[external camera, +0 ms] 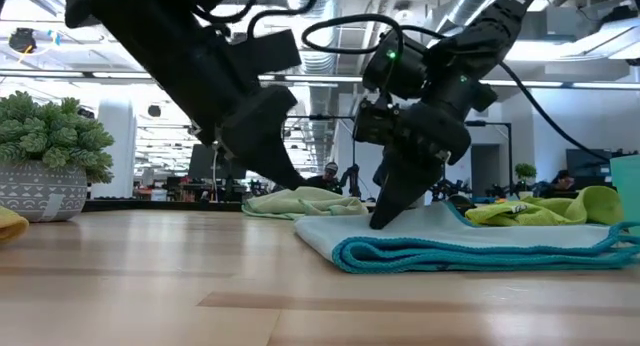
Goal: Fold microfiber towels
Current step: Fold the blue microfiber cloth
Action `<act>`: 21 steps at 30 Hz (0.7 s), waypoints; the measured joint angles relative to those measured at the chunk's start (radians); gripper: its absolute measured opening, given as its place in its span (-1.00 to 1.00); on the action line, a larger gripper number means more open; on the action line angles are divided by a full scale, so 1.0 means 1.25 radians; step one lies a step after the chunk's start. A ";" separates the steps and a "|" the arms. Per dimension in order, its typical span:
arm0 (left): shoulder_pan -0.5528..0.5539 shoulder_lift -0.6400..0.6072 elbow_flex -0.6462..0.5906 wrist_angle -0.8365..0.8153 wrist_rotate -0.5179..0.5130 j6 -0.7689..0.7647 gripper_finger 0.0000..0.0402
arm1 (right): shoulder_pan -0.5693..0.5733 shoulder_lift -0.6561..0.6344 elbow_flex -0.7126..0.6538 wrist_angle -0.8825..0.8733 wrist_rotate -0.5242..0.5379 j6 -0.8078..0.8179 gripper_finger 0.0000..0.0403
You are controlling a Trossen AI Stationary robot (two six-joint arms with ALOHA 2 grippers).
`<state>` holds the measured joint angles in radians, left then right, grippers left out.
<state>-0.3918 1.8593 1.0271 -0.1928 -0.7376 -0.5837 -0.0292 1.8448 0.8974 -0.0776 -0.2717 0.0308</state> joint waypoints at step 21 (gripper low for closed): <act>-0.173 0.033 0.000 0.182 0.020 0.152 -0.37 | 0.219 -0.155 -0.004 -0.077 0.344 0.062 -0.97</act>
<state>-0.6080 1.9010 1.0277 0.0348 -0.7122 -0.3943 0.2446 1.6508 0.8928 -0.1744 0.1588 0.1078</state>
